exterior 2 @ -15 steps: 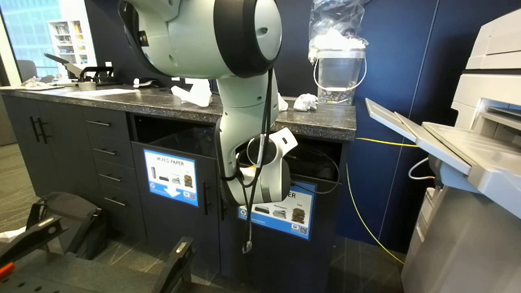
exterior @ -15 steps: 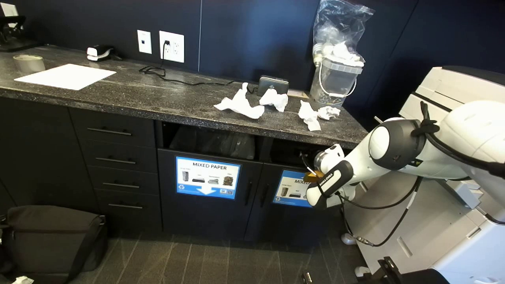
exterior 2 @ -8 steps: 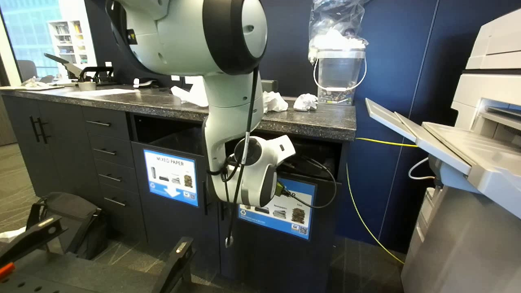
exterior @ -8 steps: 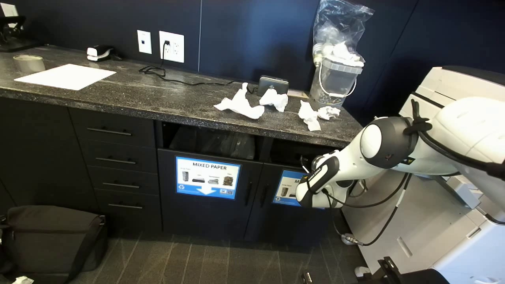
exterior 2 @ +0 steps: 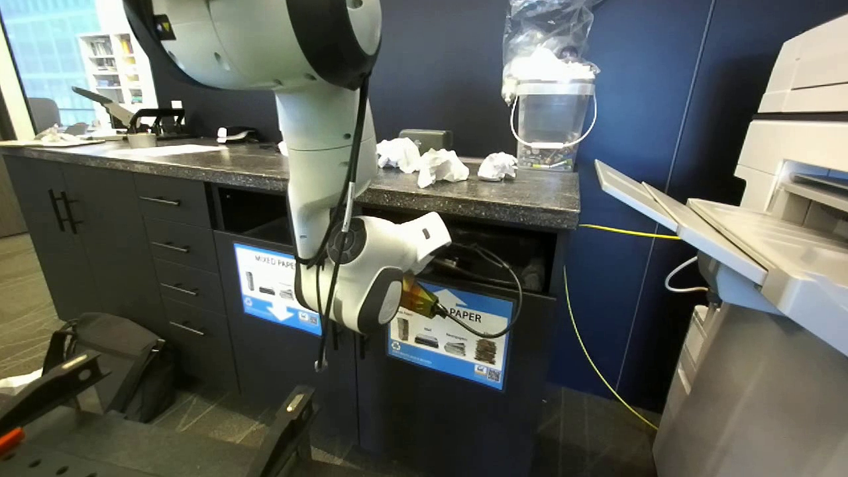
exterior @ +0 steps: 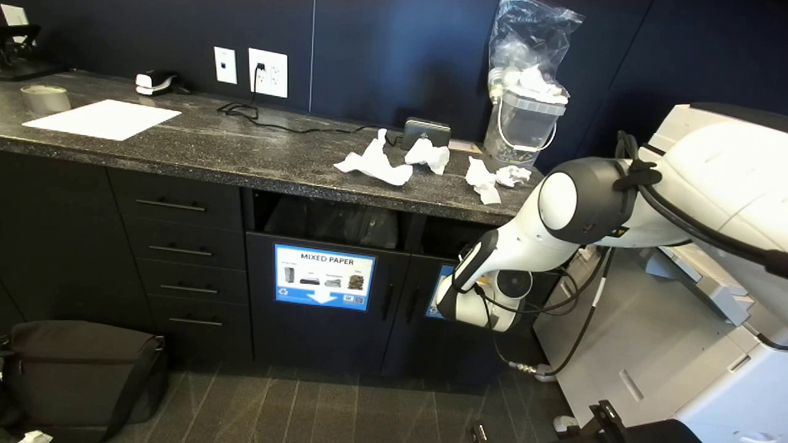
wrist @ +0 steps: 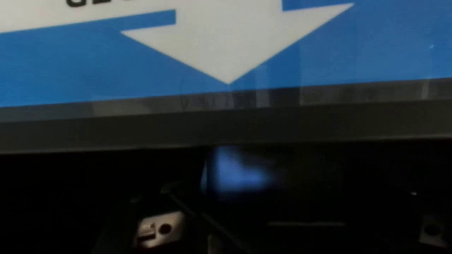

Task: Put the tissues inside the rubbish bin.

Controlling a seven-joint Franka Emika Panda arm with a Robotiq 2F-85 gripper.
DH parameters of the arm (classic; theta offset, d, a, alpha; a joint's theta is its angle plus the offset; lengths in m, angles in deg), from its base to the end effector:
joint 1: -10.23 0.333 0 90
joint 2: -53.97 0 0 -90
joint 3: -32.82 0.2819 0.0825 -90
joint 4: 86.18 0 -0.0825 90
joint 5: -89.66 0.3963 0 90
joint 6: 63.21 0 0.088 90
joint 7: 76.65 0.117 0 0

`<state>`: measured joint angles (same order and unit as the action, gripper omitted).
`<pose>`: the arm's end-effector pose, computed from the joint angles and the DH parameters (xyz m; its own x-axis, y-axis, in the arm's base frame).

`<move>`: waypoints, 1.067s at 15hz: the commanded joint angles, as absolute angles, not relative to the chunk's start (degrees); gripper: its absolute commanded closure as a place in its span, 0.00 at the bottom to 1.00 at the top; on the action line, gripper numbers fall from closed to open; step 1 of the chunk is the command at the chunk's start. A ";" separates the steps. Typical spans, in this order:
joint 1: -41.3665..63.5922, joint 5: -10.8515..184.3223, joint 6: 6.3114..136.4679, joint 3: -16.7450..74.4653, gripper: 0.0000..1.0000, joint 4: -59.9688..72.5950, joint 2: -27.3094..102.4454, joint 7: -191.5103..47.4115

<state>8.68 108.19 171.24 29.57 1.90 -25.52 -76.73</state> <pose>0.5900 -0.0889 -0.0293 0.3582 -0.1457 0.9222 -0.3452 -0.9384 -0.0142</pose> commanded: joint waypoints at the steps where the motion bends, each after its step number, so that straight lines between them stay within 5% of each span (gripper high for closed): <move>1: 12.41 116.94 176.32 29.63 0.00 9.60 -20.75 -82.92; 16: 20.36 121.76 165.03 30.62 0.00 46.25 7.63 -89.19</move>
<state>18.65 121.64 170.46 30.77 34.91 -3.55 -87.84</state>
